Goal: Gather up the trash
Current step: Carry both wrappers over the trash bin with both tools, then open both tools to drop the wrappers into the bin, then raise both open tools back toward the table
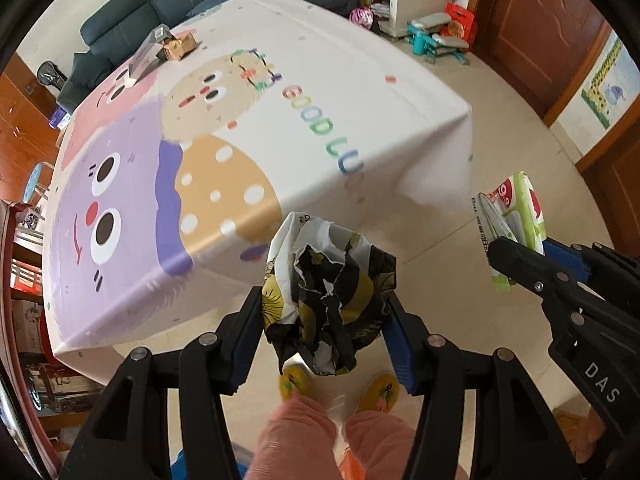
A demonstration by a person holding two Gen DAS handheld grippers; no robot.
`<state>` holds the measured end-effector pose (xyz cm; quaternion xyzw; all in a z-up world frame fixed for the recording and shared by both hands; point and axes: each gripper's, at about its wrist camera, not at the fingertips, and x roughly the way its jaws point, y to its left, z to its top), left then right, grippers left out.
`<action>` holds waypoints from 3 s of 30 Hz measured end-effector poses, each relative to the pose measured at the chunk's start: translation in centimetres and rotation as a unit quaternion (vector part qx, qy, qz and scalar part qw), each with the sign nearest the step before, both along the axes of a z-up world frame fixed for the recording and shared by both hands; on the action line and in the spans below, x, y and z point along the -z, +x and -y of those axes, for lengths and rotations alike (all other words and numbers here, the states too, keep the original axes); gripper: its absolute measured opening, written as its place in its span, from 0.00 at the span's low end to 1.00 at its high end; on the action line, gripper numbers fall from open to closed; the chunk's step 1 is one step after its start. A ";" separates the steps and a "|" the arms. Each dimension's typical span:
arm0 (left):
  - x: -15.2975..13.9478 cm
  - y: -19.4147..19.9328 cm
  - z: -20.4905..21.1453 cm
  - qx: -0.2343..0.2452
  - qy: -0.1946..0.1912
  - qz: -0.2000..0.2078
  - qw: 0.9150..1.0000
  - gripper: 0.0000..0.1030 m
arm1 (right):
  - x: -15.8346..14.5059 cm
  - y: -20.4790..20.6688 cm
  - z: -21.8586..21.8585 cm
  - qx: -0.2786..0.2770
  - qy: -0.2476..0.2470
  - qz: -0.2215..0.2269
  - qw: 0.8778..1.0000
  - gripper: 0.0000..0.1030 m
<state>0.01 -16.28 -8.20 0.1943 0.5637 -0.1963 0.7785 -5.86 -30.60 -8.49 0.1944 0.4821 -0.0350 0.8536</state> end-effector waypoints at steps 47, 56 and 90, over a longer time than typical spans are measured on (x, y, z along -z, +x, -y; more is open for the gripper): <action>31.3 0.3 -3.6 0.178 0.062 -0.047 0.981 0.59 | 33.5 -1.0 -5.9 0.142 0.105 -0.099 0.979 0.20; 33.3 1.1 -4.7 0.185 0.072 -0.045 0.979 0.64 | 37.5 1.0 -7.6 0.139 0.118 -0.101 0.978 0.29; 21.4 -2.9 -6.0 0.201 0.044 -0.064 0.977 0.99 | 27.0 -2.3 -7.7 0.110 0.107 -0.072 0.986 0.60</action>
